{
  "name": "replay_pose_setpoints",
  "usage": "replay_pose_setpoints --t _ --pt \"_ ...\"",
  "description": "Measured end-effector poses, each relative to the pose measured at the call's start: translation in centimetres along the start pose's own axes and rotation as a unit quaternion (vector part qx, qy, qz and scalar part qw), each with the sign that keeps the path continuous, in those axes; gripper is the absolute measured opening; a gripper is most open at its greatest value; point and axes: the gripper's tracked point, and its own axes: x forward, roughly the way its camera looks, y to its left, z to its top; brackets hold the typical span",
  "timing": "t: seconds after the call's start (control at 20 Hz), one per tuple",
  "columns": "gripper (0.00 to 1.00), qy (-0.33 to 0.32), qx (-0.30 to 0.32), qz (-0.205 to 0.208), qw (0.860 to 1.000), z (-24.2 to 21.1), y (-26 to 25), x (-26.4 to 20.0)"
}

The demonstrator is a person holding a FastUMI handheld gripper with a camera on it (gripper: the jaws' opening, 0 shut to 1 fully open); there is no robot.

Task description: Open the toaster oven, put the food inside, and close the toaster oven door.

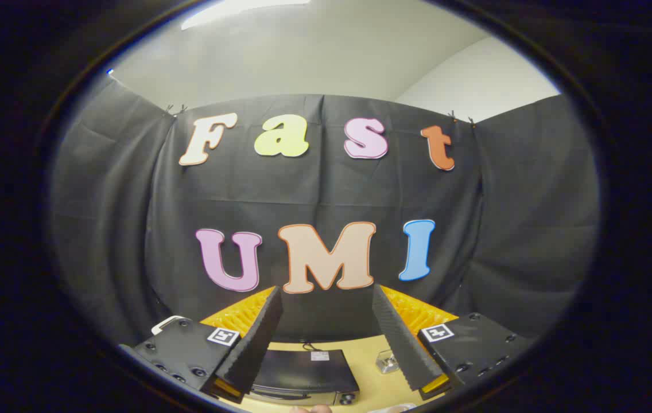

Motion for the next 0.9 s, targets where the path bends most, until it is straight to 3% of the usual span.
replay_pose_setpoints --t 0.9 --pt "0.99 0.0 0.003 0.023 1.0 -0.6 2.3 0.2"
